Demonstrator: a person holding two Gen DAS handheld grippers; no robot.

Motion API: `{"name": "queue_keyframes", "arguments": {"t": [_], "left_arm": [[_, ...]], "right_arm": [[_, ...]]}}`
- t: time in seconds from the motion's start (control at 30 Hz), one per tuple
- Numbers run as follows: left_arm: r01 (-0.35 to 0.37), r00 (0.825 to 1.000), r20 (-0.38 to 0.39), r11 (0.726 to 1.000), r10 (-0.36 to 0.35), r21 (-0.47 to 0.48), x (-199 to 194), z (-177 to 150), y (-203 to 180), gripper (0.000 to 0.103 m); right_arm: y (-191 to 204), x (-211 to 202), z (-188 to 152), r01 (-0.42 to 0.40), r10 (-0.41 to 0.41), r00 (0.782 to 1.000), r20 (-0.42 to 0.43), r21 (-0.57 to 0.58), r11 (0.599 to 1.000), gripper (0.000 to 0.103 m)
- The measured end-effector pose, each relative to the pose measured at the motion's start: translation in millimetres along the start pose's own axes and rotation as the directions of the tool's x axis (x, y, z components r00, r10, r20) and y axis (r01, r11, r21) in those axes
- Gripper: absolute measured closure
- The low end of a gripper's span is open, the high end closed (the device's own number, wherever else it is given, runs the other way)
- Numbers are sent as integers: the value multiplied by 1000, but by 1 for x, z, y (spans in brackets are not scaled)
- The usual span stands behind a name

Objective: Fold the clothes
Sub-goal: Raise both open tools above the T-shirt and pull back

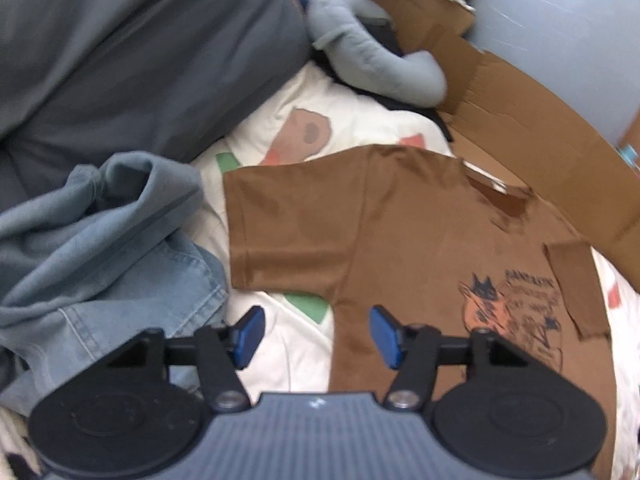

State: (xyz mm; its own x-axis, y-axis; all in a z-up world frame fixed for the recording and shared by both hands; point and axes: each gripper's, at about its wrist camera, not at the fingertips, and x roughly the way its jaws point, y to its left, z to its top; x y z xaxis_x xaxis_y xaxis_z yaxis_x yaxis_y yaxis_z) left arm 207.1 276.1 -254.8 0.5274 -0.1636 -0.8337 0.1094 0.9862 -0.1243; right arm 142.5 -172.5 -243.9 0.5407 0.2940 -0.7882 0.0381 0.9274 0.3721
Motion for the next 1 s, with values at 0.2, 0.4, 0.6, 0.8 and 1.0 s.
{"name": "queue_keyframes", "arguments": {"t": [0.2,0.4,0.6,0.8,1.0], "left_arm": [[-10,1000,1,990,11,-143,32,-4,19,54],[15,1000,19,959,-10,-282,56,-10,39,54],[20,999,37,937,-7,-349,80,-12,43,54],[22,999,50,886,1,-463,104,-21,52,54],[30,997,76,845,12,-533,121,-33,64,53]], "right_arm": [[9,27,-14,-26,26,1000,5,-33,999,6],[16,50,-23,-33,33,999,-5,-36,999,6],[14,68,-33,-25,25,999,-26,-24,999,6],[6,78,-41,-21,22,998,-53,17,1000,6],[7,88,-47,-12,14,998,-69,29,1000,6]]}}
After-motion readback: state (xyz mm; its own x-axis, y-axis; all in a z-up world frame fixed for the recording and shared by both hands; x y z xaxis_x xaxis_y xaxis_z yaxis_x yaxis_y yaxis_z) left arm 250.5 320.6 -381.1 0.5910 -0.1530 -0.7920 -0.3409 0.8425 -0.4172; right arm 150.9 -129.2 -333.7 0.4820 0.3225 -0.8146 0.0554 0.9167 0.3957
